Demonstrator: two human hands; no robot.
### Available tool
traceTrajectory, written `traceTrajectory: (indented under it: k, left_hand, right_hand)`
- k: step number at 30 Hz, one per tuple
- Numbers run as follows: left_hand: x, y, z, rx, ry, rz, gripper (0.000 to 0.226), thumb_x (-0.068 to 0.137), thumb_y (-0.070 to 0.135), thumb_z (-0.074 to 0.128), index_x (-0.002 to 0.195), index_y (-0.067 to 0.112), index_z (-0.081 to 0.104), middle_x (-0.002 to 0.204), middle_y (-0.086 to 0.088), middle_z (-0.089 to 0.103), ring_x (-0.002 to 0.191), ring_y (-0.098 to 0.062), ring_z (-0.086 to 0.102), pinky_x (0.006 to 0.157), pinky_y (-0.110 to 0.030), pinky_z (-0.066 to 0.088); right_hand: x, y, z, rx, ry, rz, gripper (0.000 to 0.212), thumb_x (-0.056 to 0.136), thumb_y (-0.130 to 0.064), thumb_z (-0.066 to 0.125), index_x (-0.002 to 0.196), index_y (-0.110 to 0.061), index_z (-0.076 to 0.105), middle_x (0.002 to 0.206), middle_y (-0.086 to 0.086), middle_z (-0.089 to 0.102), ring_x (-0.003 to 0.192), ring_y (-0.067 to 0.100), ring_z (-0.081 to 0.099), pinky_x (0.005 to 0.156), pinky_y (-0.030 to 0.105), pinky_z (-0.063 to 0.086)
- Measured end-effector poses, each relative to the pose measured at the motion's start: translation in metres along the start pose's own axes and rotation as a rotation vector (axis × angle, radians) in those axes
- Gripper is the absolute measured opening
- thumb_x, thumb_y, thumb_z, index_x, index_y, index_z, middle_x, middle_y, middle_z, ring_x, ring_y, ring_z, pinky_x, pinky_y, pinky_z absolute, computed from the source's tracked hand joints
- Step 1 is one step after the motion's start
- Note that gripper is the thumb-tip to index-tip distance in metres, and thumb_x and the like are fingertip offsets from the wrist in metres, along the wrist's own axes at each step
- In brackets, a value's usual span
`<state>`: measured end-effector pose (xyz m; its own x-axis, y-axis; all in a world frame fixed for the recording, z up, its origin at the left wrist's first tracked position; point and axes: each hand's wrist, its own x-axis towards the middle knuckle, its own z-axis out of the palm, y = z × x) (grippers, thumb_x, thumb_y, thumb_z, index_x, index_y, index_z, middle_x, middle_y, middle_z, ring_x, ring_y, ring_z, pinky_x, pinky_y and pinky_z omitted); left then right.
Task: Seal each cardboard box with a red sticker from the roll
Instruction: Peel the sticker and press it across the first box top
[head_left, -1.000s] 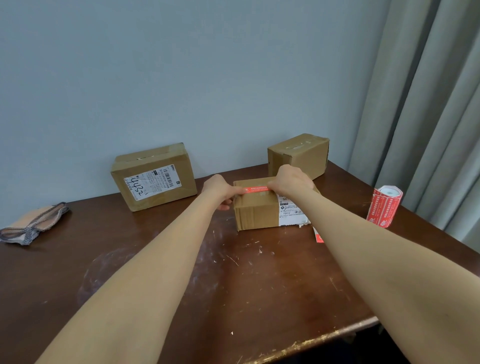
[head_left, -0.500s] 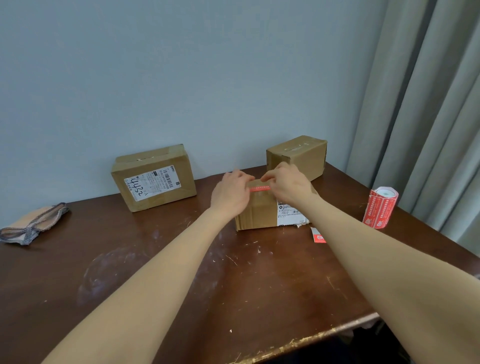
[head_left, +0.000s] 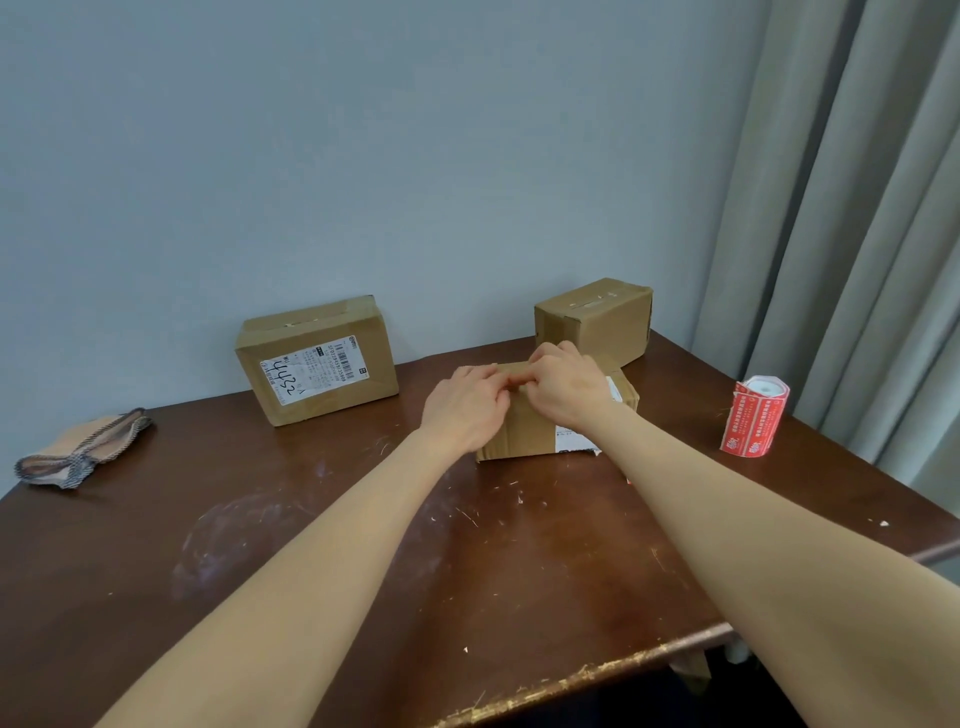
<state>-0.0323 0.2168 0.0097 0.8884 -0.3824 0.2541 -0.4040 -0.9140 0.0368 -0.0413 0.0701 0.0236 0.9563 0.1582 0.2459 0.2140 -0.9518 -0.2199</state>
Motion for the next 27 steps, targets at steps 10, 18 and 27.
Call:
traceTrajectory:
  k: [10,18,27]
  left_hand:
    - [-0.008,-0.006,-0.002,0.055,0.015,0.019,0.041,0.101,0.037,0.029,0.135,0.027,0.05,0.139,0.0,0.05,0.123,-0.023,0.046,0.091,-0.039,0.046]
    - [-0.007,-0.003,-0.004,-0.053,-0.054,-0.02,0.044,0.099,0.041,0.035,0.138,0.026,0.048,0.144,0.002,0.044,0.123,-0.022,0.047,0.092,-0.039,0.046]
    - [-0.005,-0.008,-0.01,-0.107,-0.015,-0.05,0.045,0.094,0.045,0.047,0.129,0.018,0.052,0.121,-0.002,0.054,0.103,-0.017,0.055,0.081,-0.032,0.05]
  right_hand:
    - [-0.009,-0.005,-0.002,-0.031,0.049,0.047,0.038,0.096,-0.023,0.039,0.121,-0.03,0.066,0.123,0.003,0.056,0.117,0.026,0.044,0.091,0.037,0.039]
    - [-0.012,0.006,-0.013,-0.022,0.065,0.159,0.035,0.092,-0.014,0.042,0.106,-0.02,0.073,0.108,0.006,0.06,0.107,0.029,0.051,0.074,0.033,0.041]
    - [-0.006,0.01,-0.008,0.003,0.067,0.197,0.033,0.093,-0.019,0.044,0.118,-0.019,0.066,0.121,0.005,0.057,0.109,0.027,0.054,0.083,0.038,0.048]
